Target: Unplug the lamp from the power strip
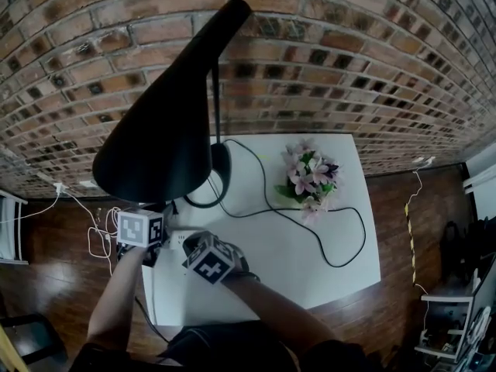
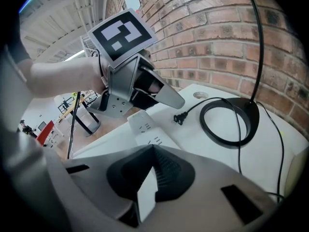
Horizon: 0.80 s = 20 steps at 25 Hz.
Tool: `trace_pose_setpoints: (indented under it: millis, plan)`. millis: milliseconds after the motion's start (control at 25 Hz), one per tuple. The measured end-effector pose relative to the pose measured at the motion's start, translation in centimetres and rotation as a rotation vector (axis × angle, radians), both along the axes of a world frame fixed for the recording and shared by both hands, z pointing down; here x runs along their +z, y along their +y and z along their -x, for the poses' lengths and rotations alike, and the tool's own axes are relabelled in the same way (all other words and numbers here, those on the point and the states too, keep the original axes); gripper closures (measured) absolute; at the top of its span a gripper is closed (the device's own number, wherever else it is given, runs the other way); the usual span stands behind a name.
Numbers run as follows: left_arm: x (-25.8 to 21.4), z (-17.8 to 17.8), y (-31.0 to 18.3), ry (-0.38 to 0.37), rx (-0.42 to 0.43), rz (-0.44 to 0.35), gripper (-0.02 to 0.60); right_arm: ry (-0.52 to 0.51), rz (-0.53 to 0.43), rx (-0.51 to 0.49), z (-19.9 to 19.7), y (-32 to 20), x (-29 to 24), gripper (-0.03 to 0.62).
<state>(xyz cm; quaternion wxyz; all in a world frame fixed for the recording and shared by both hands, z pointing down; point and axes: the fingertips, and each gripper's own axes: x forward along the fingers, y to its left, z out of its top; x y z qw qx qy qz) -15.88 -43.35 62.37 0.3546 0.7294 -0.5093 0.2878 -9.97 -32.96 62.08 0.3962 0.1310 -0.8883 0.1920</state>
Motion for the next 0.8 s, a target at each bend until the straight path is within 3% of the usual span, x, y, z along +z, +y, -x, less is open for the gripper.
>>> trace_pose_setpoints:
  millis: [480,800]
  plan:
    - [-2.4,0.8,0.6,-0.001,-0.019,-0.065,0.489,0.024,-0.012,-0.006,-0.1,0.0,0.3,0.597]
    - [-3.9,2.0,1.9,-0.008,-0.038,-0.102,0.535,0.053,-0.013,0.017,-0.7,-0.3,0.5,0.597]
